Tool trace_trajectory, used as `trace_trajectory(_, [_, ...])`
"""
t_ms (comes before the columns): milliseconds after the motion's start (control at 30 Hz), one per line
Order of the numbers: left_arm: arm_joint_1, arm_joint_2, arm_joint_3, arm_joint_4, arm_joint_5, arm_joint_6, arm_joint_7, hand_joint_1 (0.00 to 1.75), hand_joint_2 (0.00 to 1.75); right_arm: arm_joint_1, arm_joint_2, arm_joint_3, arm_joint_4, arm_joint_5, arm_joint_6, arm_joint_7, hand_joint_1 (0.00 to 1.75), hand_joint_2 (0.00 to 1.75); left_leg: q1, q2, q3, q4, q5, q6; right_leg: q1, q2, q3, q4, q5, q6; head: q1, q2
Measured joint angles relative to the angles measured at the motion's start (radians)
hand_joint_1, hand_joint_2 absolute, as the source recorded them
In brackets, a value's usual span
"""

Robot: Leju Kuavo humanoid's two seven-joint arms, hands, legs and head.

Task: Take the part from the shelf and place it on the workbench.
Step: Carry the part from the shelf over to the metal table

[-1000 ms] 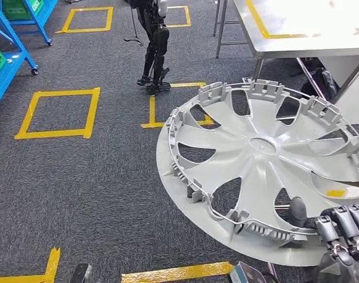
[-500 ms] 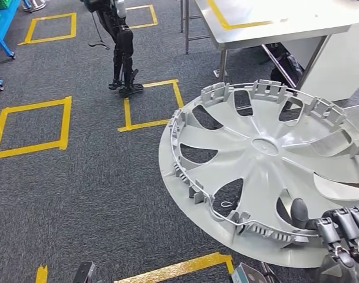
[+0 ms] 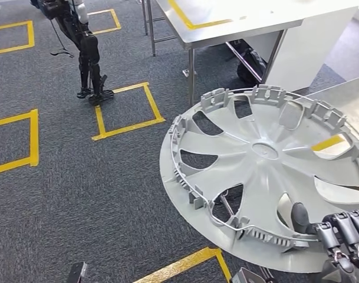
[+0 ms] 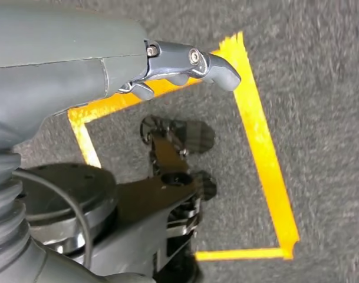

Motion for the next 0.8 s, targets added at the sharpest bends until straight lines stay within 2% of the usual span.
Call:
trace_trajectory(67, [0.001,-0.001,0.008,0.0,0.002,-0.001,0.0,0.0,1.75,0.0,0.0,0.0,-0.001,0.0,0.0,0.0,1.75,1.75,0.0,0.023,0.002,-0.008,0.005,0.006,0.002,-0.054,-0.045,0.092,-0.054,0.006,0.005,0.0])
trace_trajectory(133, [0.003,-0.002,0.012,0.0,0.004,-0.003,0.002,0.0,1.75,-0.002,0.0,0.0,-0.002,0.0,0.0,0.001,1.75,1.75,-0.003,0.048,0.002,-0.008,0.004,0.008,0.001,-0.074,-0.104,0.218,-0.109,0.012,0.007,0.0])
trace_trajectory(167, [0.004,-0.002,0.013,0.0,0.003,-0.005,0.002,0.0,1.75,-0.002,0.0,-0.001,-0.002,0.0,0.0,0.002,1.75,1.75,-0.004,0.06,0.002,-0.008,0.003,0.008,0.001,-0.077,-0.118,0.25,-0.114,0.014,0.007,0.0])
trace_trajectory(200, [0.004,-0.003,0.014,0.0,0.002,-0.006,0.002,0.0,1.75,-0.001,0.0,-0.001,-0.002,0.0,0.0,0.004,1.75,1.75,-0.004,0.072,0.002,-0.007,0.002,0.008,0.001,-0.08,-0.113,0.245,-0.102,0.016,0.008,0.0])
trace_trajectory(233, [0.003,-0.003,0.015,0.0,-0.001,-0.007,0.002,0.0,1.75,-0.001,0.0,-0.001,-0.002,0.0,0.0,0.005,1.75,1.75,-0.004,0.082,0.003,-0.007,0.001,0.007,0.001,-0.086,-0.087,0.198,-0.073,0.016,0.008,0.0])
trace_trajectory(300, [0.002,-0.004,0.016,0.0,-0.008,-0.01,0.002,0.0,1.75,-0.002,0.0,-0.002,-0.002,0.0,0.0,0.007,1.75,1.75,-0.006,0.099,0.006,-0.004,-0.003,0.001,0.003,-0.116,-0.007,0.054,-0.017,0.013,0.008,0.0])
trace_trajectory(333, [0.001,-0.004,0.016,0.0,-0.01,-0.011,0.002,0.0,1.75,-0.003,0.0,-0.002,-0.002,0.0,0.0,0.007,1.75,1.75,-0.009,0.105,0.007,-0.002,-0.005,-0.003,0.005,-0.127,0.023,0.002,-0.003,0.008,0.007,0.0])
trace_trajectory(367, [0.001,-0.003,0.016,0.0,-0.012,-0.011,0.002,0.0,1.75,-0.003,0.0,-0.002,-0.003,0.0,0.0,0.008,1.75,1.75,-0.011,0.112,0.008,0.0,-0.007,-0.007,0.008,-0.134,0.039,-0.026,0.001,0.003,0.007,0.0])
trace_trajectory(467, [-0.001,-0.003,0.016,0.0,-0.013,-0.012,0.002,0.0,1.75,-0.002,0.0,-0.004,-0.004,0.0,0.0,0.009,1.75,1.75,-0.01,0.125,0.01,0.004,-0.011,-0.02,0.009,-0.112,0.04,-0.031,0.004,-0.014,0.006,0.0])
trace_trajectory(533, [-0.003,-0.003,0.016,0.0,-0.013,-0.012,0.002,0.0,1.75,-0.002,0.0,-0.005,-0.006,0.0,0.0,0.009,1.75,1.75,-0.006,0.096,-0.006,0.049,-0.047,-0.03,0.005,-0.097,0.04,-0.035,0.009,-0.026,0.002,0.0])
trace_trajectory(600, [-0.001,-0.002,0.016,0.0,-0.013,-0.012,0.002,0.0,1.75,-0.003,0.0,-0.005,-0.007,0.0,0.0,0.009,1.75,1.75,-0.003,0.059,-0.058,0.175,-0.116,-0.036,0.004,-0.08,0.04,-0.035,0.011,-0.033,-0.002,0.0])
trace_trajectory(633, [0.001,-0.003,0.016,0.0,-0.013,-0.012,0.002,0.0,1.75,-0.003,0.0,-0.004,-0.007,0.0,0.0,0.009,1.75,1.75,-0.002,0.051,-0.089,0.246,-0.145,-0.037,0.005,-0.07,0.039,-0.035,0.011,-0.035,-0.002,0.0])
trace_trajectory(667, [0.003,-0.003,0.016,0.0,-0.013,-0.012,0.002,0.0,1.75,-0.002,0.0,-0.004,-0.007,0.0,0.0,0.009,1.75,1.75,-0.002,0.049,-0.111,0.294,-0.159,-0.037,0.006,-0.059,0.04,-0.035,0.011,-0.036,-0.002,0.0])
trace_trajectory(700, [0.004,-0.003,0.016,0.0,-0.013,-0.012,0.002,0.0,1.75,-0.002,0.0,-0.004,-0.007,0.0,0.0,0.009,1.75,1.75,-0.002,0.048,-0.117,0.305,-0.151,-0.035,0.008,-0.048,0.04,-0.034,0.012,-0.037,-0.002,0.0])
trace_trajectory(733, [0.004,-0.003,0.016,0.0,-0.013,-0.012,0.002,0.0,1.75,-0.002,0.0,-0.004,-0.007,0.0,0.0,0.009,1.75,1.75,-0.002,0.046,-0.105,0.276,-0.123,-0.031,0.009,-0.036,0.041,-0.034,0.012,-0.037,-0.002,0.0])
trace_trajectory(767, [0.003,-0.002,0.016,0.0,-0.013,-0.012,0.002,0.0,1.75,-0.002,0.0,-0.004,-0.007,0.0,0.0,0.009,1.75,1.75,-0.002,0.037,-0.078,0.212,-0.082,-0.027,0.01,-0.025,0.042,-0.033,0.012,-0.037,-0.002,0.0])
trace_trajectory(800, [0.003,-0.002,0.016,0.0,-0.013,-0.012,0.002,0.0,1.75,-0.002,0.0,-0.005,-0.007,0.0,0.0,0.009,1.75,1.75,-0.002,0.016,-0.045,0.139,-0.046,-0.021,0.009,-0.014,0.042,-0.031,0.012,-0.037,-0.002,0.0])
